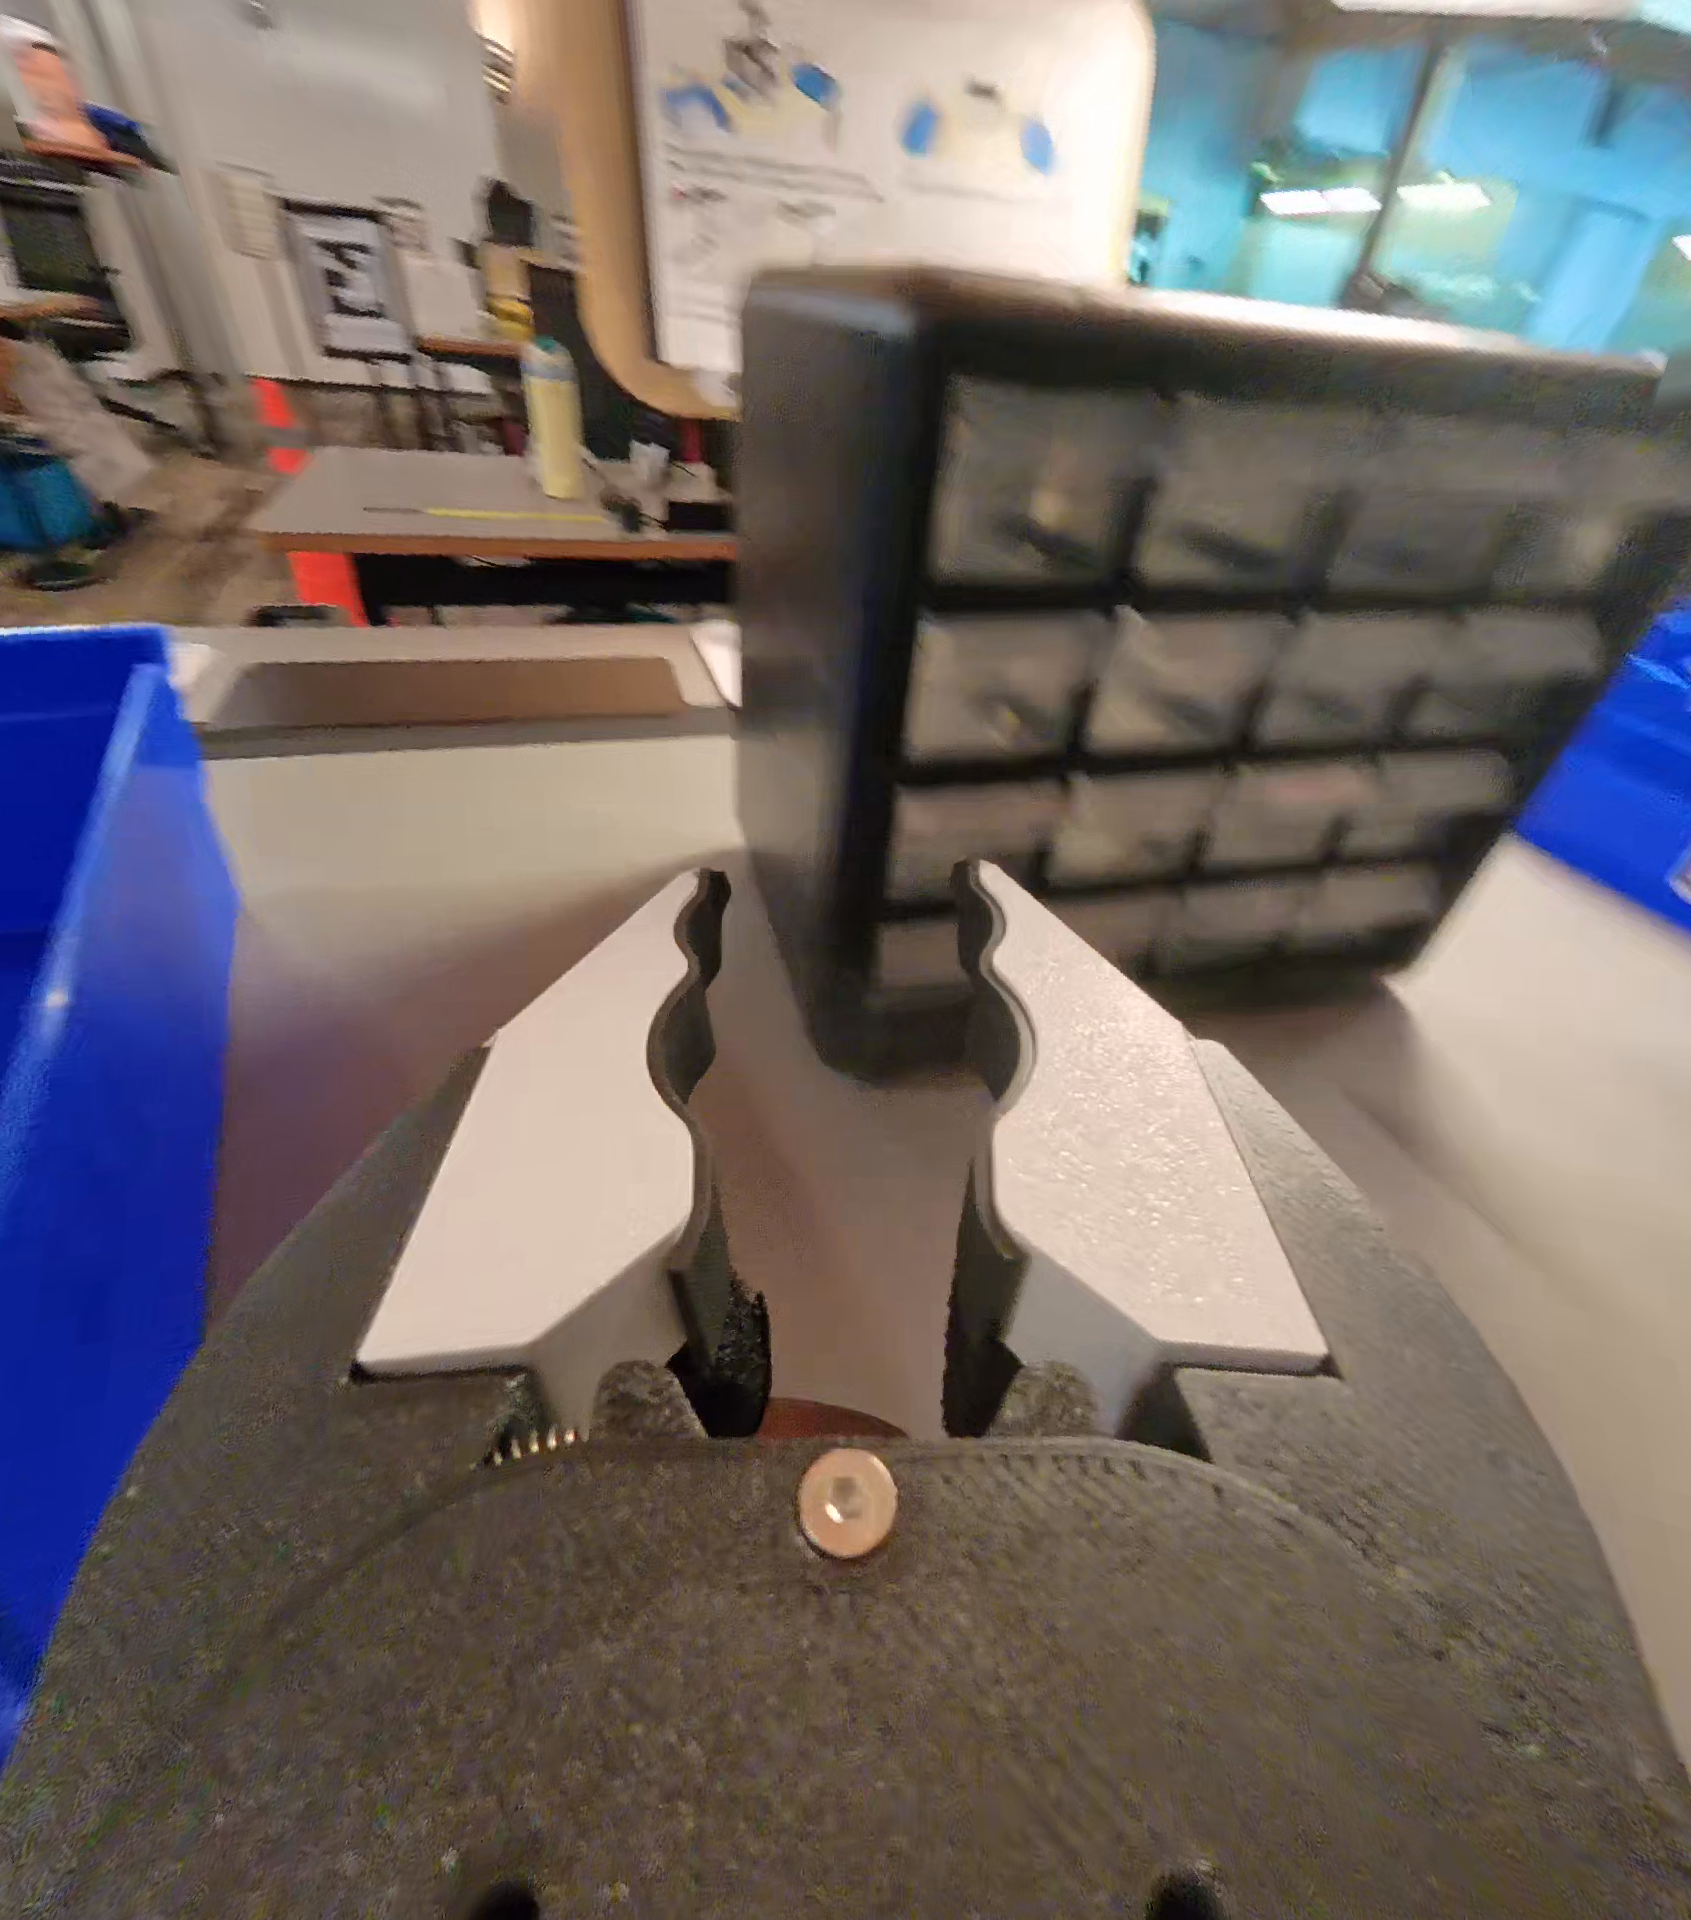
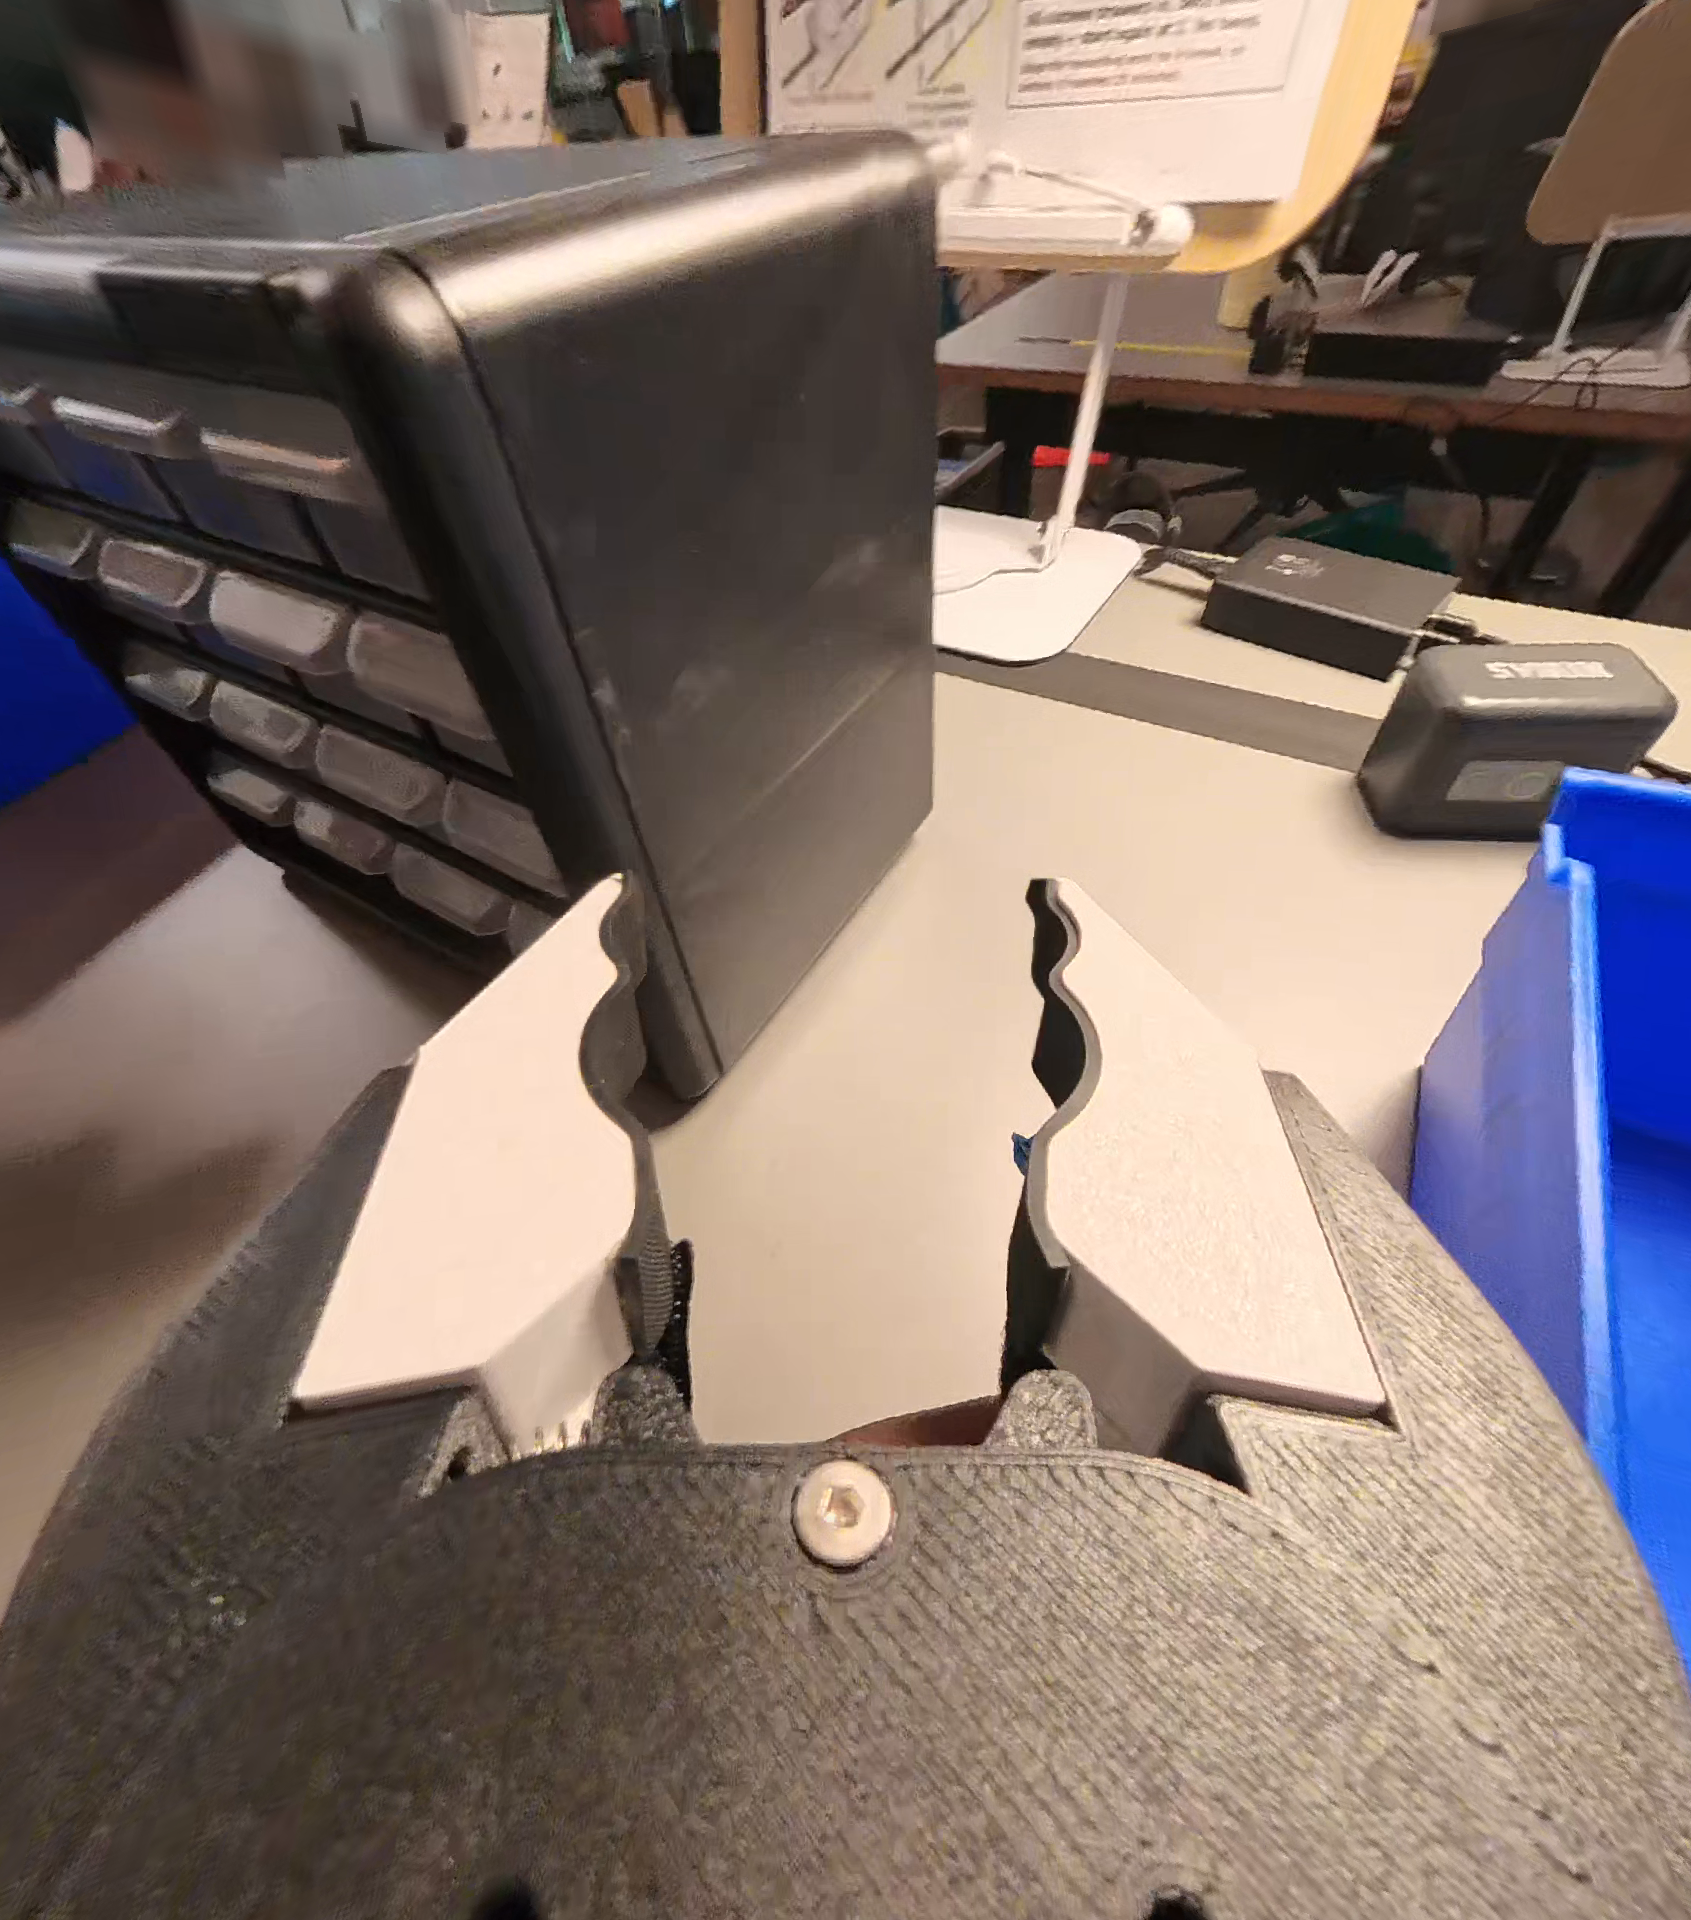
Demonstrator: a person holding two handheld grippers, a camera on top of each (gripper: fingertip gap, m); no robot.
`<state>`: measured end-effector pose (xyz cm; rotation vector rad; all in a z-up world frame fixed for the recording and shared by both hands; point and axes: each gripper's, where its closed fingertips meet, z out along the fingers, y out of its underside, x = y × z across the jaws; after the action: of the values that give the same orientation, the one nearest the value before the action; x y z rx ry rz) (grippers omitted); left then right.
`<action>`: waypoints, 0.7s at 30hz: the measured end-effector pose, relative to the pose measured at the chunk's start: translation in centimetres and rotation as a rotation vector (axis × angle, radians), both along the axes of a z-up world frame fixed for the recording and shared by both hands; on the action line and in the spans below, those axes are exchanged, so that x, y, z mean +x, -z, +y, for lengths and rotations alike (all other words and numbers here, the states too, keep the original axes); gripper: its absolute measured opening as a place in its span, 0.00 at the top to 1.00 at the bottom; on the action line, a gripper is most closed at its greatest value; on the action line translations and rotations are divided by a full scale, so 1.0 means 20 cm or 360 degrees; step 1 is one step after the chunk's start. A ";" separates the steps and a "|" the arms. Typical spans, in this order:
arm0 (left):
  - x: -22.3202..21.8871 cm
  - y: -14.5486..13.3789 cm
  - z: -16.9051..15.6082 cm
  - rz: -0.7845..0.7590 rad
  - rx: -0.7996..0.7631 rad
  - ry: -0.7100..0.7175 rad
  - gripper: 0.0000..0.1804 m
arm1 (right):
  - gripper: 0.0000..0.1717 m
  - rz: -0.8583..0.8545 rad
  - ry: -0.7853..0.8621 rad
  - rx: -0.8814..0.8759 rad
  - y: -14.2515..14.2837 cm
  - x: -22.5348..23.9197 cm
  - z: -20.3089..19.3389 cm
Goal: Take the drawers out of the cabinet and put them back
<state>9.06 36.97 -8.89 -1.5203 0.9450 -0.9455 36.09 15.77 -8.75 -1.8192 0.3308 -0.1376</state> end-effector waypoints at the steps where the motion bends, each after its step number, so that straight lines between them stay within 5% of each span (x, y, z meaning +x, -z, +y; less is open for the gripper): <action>1: 0.01 -0.03 0.07 -0.0047 -0.0016 -0.0090 0.75 | 0.55 -0.0006 0.0040 0.0018 0.00 0.02 0.00; 8: 0.01 -0.26 0.50 -0.0185 0.0088 -0.0588 0.82 | 0.60 -0.0101 0.0250 0.0081 -0.13 0.18 0.04; 13: 0.20 -0.30 0.72 -0.0048 0.0128 -0.0629 0.88 | 0.65 -0.0042 0.0307 0.0142 -0.17 0.29 0.18; 16: 0.33 -0.22 0.81 -0.0058 0.0130 -0.0559 0.89 | 0.67 -0.0013 0.0347 0.0177 -0.10 0.35 0.24; 21: 0.40 0.09 0.80 -0.0025 0.0151 -0.0460 0.90 | 0.70 -0.0068 0.0442 0.0213 0.07 0.40 0.18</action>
<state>17.15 52.91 -10.64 -1.5171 0.7239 -0.6949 44.02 19.40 -10.17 -1.6293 0.5492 -0.3398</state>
